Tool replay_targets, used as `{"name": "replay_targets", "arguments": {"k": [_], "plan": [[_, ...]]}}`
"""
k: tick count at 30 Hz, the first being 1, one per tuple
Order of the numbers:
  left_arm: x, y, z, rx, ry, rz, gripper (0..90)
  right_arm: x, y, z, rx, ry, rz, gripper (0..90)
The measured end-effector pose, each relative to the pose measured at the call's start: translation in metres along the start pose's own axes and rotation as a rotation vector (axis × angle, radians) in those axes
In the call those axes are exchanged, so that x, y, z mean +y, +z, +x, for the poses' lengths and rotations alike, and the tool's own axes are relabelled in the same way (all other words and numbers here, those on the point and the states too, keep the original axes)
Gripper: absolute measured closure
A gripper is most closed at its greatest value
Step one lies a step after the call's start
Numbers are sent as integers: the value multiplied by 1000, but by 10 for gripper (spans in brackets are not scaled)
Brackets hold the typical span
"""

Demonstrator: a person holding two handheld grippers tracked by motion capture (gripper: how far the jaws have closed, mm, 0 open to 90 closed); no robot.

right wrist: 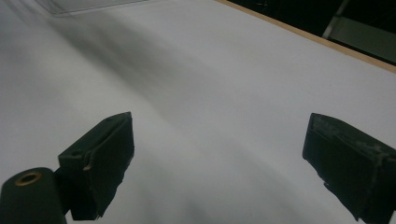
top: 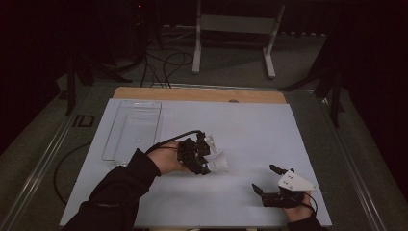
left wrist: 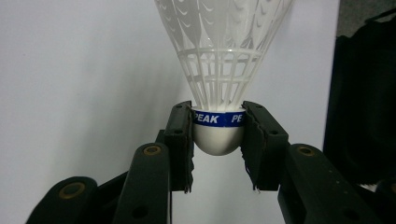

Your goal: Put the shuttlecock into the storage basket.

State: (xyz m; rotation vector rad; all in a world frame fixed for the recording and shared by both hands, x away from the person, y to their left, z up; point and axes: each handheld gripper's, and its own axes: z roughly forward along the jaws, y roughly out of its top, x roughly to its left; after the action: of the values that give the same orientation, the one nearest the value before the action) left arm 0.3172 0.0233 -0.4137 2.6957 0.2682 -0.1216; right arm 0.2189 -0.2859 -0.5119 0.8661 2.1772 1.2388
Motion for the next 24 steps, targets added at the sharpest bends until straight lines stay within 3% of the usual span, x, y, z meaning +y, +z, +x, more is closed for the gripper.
{"name": "replay_targets", "arguments": {"k": [24], "plan": [[-13,-35,1,14,-15,-13,667,0,1,1,2,-1,2,88]]}}
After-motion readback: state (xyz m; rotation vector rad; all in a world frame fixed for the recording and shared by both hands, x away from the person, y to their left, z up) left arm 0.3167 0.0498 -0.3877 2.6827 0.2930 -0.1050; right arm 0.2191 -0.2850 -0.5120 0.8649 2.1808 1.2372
